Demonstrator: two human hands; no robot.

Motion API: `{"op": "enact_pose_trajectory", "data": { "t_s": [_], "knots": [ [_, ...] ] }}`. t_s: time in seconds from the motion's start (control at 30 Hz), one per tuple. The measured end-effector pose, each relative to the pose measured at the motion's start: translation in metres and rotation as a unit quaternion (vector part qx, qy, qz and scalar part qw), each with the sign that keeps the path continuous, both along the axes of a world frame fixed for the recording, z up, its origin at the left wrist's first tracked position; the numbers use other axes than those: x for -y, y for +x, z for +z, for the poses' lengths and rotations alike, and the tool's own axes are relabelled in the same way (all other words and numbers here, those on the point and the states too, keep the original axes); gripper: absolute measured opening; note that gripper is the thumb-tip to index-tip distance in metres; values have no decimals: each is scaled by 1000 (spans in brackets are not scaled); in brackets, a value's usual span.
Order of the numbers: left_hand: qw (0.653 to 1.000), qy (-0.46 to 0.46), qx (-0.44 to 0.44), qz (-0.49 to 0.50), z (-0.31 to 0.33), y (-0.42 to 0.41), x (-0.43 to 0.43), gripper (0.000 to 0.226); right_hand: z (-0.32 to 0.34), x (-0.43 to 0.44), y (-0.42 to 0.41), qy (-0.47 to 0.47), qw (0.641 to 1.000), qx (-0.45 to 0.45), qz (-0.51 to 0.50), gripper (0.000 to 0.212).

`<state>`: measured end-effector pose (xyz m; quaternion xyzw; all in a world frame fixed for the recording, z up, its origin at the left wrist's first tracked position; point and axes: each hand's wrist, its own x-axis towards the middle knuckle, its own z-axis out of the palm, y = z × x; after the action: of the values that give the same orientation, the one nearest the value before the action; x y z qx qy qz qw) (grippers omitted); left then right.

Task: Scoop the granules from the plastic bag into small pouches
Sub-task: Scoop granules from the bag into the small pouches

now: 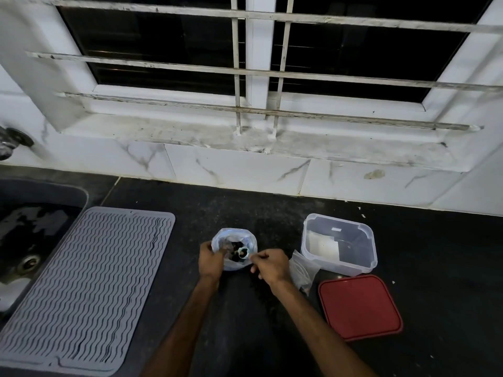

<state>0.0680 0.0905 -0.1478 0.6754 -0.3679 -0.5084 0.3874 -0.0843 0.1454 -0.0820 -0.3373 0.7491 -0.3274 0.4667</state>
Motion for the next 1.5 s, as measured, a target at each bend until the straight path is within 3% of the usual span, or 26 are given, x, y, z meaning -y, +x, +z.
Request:
{"op": "enact_pose_trajectory", "data": {
  "t_s": [0.23,0.3,0.4,0.47,0.53,0.63,0.7,0.77,0.93,1.13,1.23,1.3,1.33,1.4,1.47,1.5],
  "knots": [
    [999,-8,-33,-31,32,-1,-8,55,34,-16,-24,-8,990,139,-31,22],
    [996,-71,47,-8,49,-3,-16,60,45,-24,-34,-10,986,159,-38,21],
    [950,-226,213,24,72,-11,-34,48,55,-40,-59,-32,983,167,-69,18],
    [930,-285,226,-51,87,-27,-49,25,60,-53,-80,-55,981,162,-92,15],
    [921,-265,209,-192,91,-47,-62,13,61,-64,-99,-71,980,149,-112,14],
    [850,-223,291,-378,87,-78,-72,29,61,-78,-118,-88,981,119,-122,15],
    [811,-213,324,-439,81,-95,-75,34,58,-85,-125,-94,983,95,-122,18],
    [793,-210,341,-458,74,-105,-77,34,56,-91,-128,-95,985,81,-120,18],
    [808,-212,346,-426,58,-108,-77,20,43,-99,-123,-105,984,94,-105,18],
    [832,-229,273,-425,59,-99,-81,11,35,-97,-118,-95,990,83,-70,16],
    [868,-233,195,-393,62,-95,-81,9,35,-95,-119,-102,995,2,-16,16],
    [881,-233,149,-383,61,-92,-80,13,37,-97,-119,-125,979,-147,60,14],
    [885,-227,130,-384,61,-92,-79,16,38,-98,-119,-127,952,-256,113,13],
    [896,-207,97,-380,62,-92,-80,14,43,-100,-117,-160,861,-442,191,11],
    [907,-196,80,-364,64,-92,-80,11,43,-101,-115,-210,786,-537,224,15],
    [911,-192,76,-358,63,-92,-81,12,41,-103,-115,-227,766,-554,234,25]
  ]
}}
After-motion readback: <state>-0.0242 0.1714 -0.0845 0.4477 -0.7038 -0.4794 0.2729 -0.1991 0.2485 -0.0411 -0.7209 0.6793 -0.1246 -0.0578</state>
